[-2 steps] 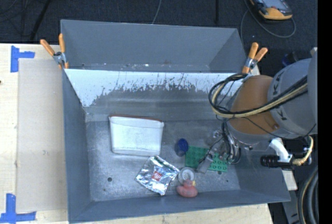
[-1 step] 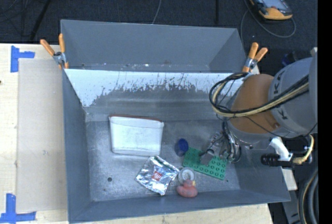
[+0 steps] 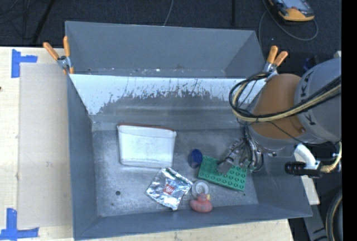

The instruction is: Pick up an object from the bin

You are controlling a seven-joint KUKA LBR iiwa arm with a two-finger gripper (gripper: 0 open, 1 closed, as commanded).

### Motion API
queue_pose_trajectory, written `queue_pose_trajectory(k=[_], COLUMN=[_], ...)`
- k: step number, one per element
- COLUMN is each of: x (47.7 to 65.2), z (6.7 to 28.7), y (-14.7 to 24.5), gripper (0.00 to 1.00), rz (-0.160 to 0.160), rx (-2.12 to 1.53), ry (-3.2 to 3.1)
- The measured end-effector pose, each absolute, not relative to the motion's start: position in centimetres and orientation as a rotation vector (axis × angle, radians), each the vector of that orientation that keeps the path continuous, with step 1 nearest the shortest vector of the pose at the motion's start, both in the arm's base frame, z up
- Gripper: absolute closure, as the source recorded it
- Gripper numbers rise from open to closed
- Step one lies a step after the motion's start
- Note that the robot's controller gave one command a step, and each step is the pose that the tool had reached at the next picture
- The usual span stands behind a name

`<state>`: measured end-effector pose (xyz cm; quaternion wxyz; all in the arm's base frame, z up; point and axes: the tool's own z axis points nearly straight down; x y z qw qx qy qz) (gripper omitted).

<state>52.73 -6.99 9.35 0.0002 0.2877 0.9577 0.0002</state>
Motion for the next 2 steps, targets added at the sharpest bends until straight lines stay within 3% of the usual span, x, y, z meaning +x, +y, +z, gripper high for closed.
queue_pose_trajectory(k=[1, 2], x=[52.78, 52.78], z=[13.33, 13.59], y=[-7.01, -7.01], gripper=[1.0, 1.0], rz=[0.002, -0.001], rx=[0.894, 0.887], ry=[3.01, 3.014])
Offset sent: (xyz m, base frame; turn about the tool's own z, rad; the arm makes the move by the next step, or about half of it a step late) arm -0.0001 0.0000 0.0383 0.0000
